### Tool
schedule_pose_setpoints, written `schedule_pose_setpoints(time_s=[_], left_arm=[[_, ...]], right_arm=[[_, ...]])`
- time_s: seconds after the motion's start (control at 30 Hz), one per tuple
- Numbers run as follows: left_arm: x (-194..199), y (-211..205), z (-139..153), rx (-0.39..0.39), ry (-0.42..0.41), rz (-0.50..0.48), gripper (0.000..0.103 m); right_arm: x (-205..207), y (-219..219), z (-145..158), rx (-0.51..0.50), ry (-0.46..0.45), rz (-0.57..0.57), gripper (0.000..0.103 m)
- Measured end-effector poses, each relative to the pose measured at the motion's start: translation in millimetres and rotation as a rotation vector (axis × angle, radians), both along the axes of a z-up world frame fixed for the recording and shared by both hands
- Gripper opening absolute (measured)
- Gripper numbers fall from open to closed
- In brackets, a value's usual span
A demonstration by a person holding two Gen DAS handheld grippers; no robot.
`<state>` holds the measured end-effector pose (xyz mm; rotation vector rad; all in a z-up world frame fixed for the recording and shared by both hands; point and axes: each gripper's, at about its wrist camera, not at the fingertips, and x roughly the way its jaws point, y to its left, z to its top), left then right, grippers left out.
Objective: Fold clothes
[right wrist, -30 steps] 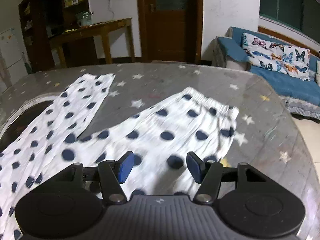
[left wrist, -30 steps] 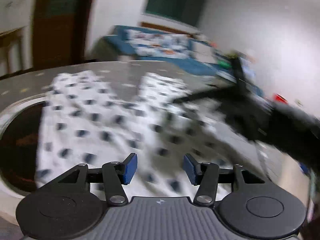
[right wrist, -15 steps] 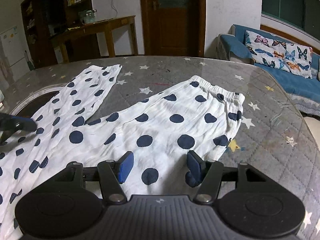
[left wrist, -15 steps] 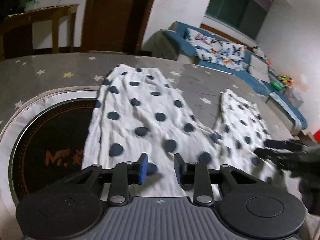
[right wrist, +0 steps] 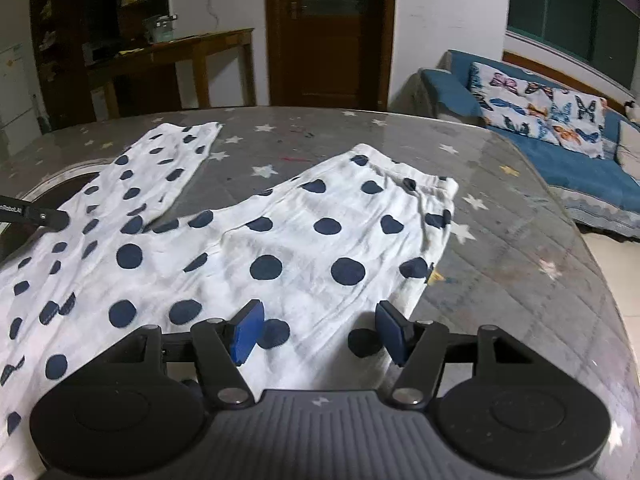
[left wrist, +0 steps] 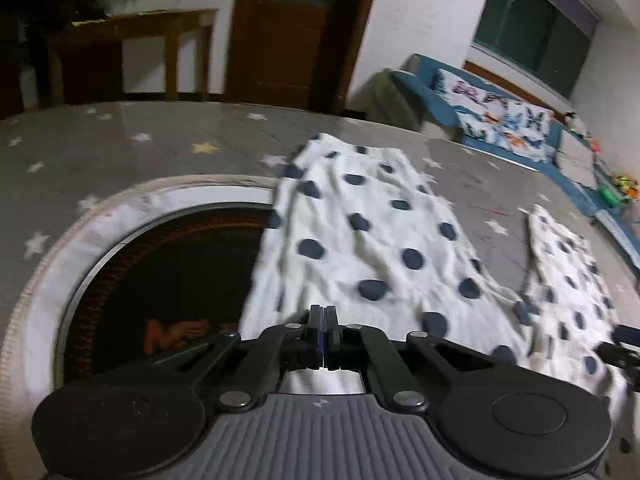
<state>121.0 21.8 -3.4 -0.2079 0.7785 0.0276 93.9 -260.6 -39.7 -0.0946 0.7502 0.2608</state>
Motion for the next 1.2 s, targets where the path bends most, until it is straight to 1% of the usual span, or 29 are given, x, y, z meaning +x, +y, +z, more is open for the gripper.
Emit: schedule_pose_setpoints(time_s=[0.1,0.17,0.27,0.37,0.43,0.63,0.73,0.83,1.0,1.1,1.2], left_arm=[[-3,4,1,0.03,0.001,0.042,0.0],[-3,3,3,0.044,0.005,0.047,0.0],[-5,0,6,0.045,0.009,0.04,0.001],[-17,-6,13,0.035,-0.005,-0.004,0.003],[-30,-13,19,0.032,-0.02,-0.05,0.003],[-82,-37,28,0.029,-0.038,-0.236,0.004],[-108,-45,28,0.03,-0.038,-0.306,0.004],[-131,-48,24,0.034,-0.034,-0.351,0.004],[-162,-48,13,0.066,-0.022,-0.385,0.004],[-176,-42,9,0.076,-0.029,-0.38,0.004],[-184,-35,14,0.058,-0.032,-0.372,0.004]], right_arm=[[-5,-6,0,-0.002,-0.004,-0.019,0.062],[-8,-8,1,-0.003,-0.007,-0.027,0.062],[-13,-7,7,-0.002,-0.015,-0.023,0.062],[-17,-6,13,-0.001,-0.022,-0.02,0.062],[-27,-1,18,0.01,-0.025,0.01,0.062],[-72,27,27,0.051,-0.007,0.157,0.062],[-97,43,30,0.053,0.001,0.236,0.062],[-120,55,29,0.057,0.017,0.299,0.062],[-150,64,23,0.035,0.038,0.351,0.062],[-161,59,16,0.007,0.057,0.344,0.062],[-166,52,14,-0.006,0.058,0.322,0.062]])
